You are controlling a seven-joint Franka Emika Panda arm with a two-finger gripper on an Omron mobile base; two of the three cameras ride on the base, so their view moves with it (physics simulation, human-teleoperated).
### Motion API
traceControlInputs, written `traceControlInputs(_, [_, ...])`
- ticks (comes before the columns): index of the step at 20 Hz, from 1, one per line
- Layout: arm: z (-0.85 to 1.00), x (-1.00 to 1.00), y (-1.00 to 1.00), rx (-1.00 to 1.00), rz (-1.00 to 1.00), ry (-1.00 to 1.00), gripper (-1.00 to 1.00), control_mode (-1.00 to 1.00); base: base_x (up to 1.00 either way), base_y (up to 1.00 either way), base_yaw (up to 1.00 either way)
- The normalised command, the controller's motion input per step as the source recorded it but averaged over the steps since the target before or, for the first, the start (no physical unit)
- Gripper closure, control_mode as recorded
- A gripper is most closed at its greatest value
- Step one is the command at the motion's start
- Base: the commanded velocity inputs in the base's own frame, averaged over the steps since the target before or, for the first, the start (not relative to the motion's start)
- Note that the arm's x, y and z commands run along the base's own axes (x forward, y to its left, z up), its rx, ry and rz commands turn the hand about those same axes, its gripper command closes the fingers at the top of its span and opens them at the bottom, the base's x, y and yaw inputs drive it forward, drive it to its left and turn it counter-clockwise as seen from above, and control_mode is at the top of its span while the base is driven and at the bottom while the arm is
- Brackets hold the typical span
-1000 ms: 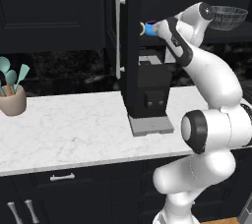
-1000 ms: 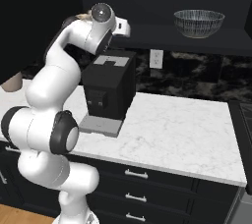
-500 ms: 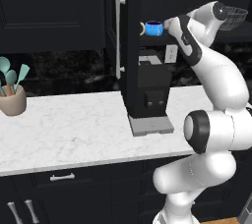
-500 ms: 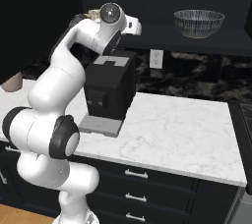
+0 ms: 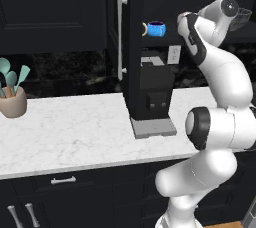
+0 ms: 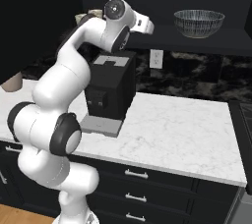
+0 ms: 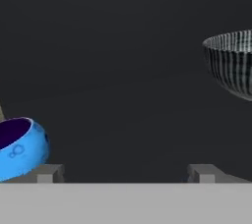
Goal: Gather all objects into one cabinet and sort the glasses and bowls to opposite sides.
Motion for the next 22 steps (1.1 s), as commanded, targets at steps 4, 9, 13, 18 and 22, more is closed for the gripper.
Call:
traceControlInputs(4, [0.06, -0.16, -0.58, 0.09, -0.16, 0.0, -1.0, -1.0, 0.0, 0.0, 0.0])
traceControlInputs(9, [0.03, -0.61, -0.56, 0.16, -0.14, -0.01, -1.0, -1.0, 0.0, 0.0, 0.0])
traceControlInputs(13, [0.24, -0.35, -0.48, 0.18, -0.14, -0.05, -1.0, -1.0, 0.0, 0.0, 0.0])
traceControlInputs(18, [0.07, -0.01, -0.43, 0.15, -0.19, -0.03, -1.0, -1.0, 0.0, 0.0, 0.0])
traceControlInputs(22, [0.0, -0.11, -0.31, 0.17, -0.22, 0.0, -1.0, -1.0, 0.0, 0.0, 0.0])
